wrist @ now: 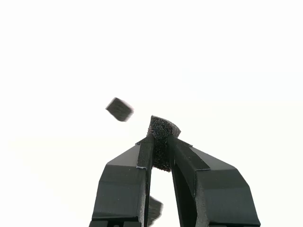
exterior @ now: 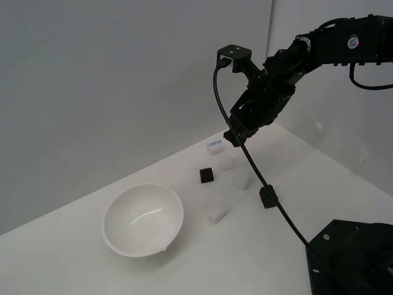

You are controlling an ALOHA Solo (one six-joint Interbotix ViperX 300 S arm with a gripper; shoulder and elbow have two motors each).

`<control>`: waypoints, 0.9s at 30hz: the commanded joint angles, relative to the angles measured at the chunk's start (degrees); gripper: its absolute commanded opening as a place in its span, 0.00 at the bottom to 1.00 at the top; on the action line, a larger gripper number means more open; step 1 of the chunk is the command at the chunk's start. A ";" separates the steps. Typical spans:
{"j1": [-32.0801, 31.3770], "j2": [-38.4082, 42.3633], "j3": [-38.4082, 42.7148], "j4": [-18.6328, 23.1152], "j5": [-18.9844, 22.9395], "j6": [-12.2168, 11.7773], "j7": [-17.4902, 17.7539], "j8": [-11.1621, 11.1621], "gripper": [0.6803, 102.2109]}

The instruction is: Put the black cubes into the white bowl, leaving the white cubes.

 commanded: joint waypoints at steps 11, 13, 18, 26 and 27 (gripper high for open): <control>-17.40 7.82 8.17 0.00 -0.35 -10.90 -1.32 -0.44 0.02; -20.39 7.47 7.73 -0.09 -0.44 -12.22 -2.64 -0.79 0.02; -26.46 5.27 5.45 -0.09 -0.44 -14.24 -5.19 -0.97 0.02; -32.17 1.41 1.58 -0.26 -0.70 -16.44 -9.93 -0.97 0.02; -32.52 1.05 1.23 -0.35 -0.79 -16.79 -10.28 -0.97 0.02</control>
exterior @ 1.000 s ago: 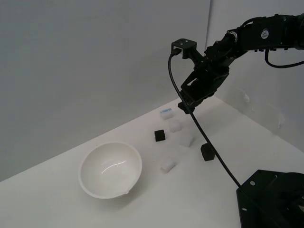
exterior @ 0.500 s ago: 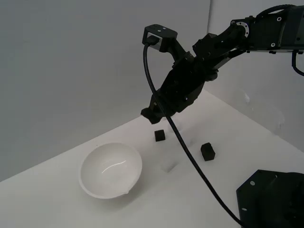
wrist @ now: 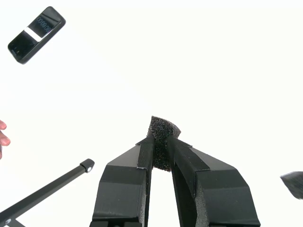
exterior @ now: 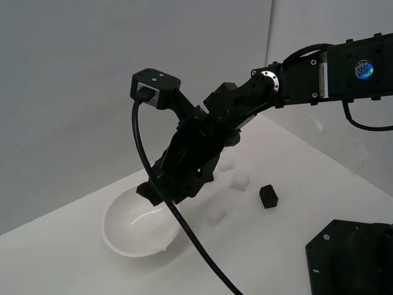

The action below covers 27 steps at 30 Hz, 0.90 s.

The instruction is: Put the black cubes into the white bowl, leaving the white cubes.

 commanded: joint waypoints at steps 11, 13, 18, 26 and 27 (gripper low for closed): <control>-1.49 -3.08 -2.64 -1.67 -2.11 -4.04 -1.41 0.26 0.68; -1.58 -3.69 -3.34 -1.93 -2.37 -4.31 -1.49 0.26 0.82; -1.76 -4.75 -4.39 -2.29 -2.72 -4.48 -1.49 0.26 0.98; 0.53 -4.04 -3.60 -2.02 -2.37 -3.69 -1.49 0.88 0.97; 1.58 -3.69 -3.34 -1.67 -2.11 -3.34 -1.49 0.97 0.97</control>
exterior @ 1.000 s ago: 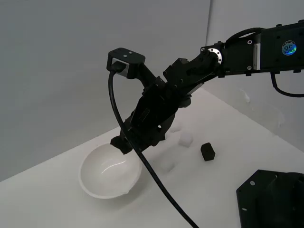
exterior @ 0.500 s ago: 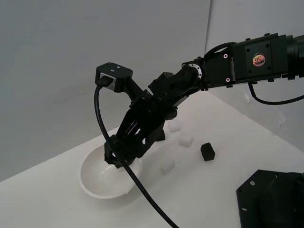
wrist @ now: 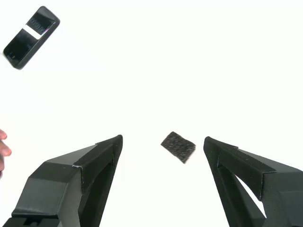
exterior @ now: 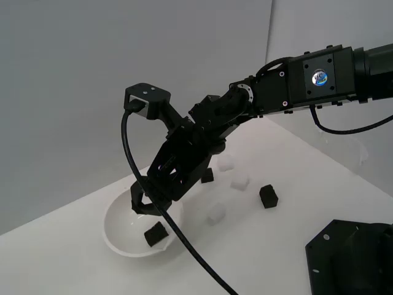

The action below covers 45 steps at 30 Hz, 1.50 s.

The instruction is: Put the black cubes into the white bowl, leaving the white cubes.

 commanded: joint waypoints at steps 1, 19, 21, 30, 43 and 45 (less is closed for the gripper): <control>2.20 2.02 2.55 -0.44 -0.79 0.26 0.44 0.44 0.97; 14.68 8.09 8.61 8.88 8.61 0.97 -9.49 1.67 0.97; 15.21 7.73 8.09 9.23 9.05 0.97 -10.37 1.67 0.97; 15.38 3.69 4.04 11.16 10.90 0.97 -16.44 1.67 0.97; 13.45 -2.81 -2.29 12.48 12.30 0.97 -20.48 1.67 0.97; 13.01 -3.60 -3.16 12.57 12.39 0.97 -20.74 1.67 0.97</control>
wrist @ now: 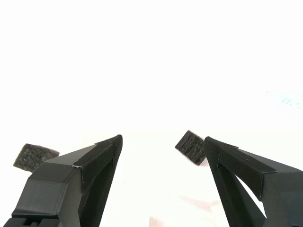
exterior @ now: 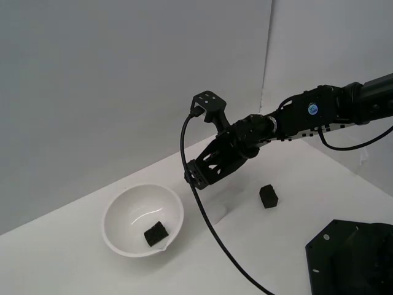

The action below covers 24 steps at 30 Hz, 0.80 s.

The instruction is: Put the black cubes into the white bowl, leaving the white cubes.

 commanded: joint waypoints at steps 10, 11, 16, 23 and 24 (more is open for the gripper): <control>-0.35 -3.25 -2.72 -0.44 -0.62 0.70 -1.41 0.26 0.97; -0.18 -3.69 -3.16 -0.44 -0.62 0.88 -1.41 0.18 0.97; 1.05 -4.66 -4.31 -0.44 -0.70 1.49 -1.58 0.26 0.97; 1.14 -0.35 0.09 -0.44 -0.44 1.49 -1.05 0.26 0.97; 1.32 -0.09 0.35 -0.44 -0.62 1.49 -1.05 0.26 0.97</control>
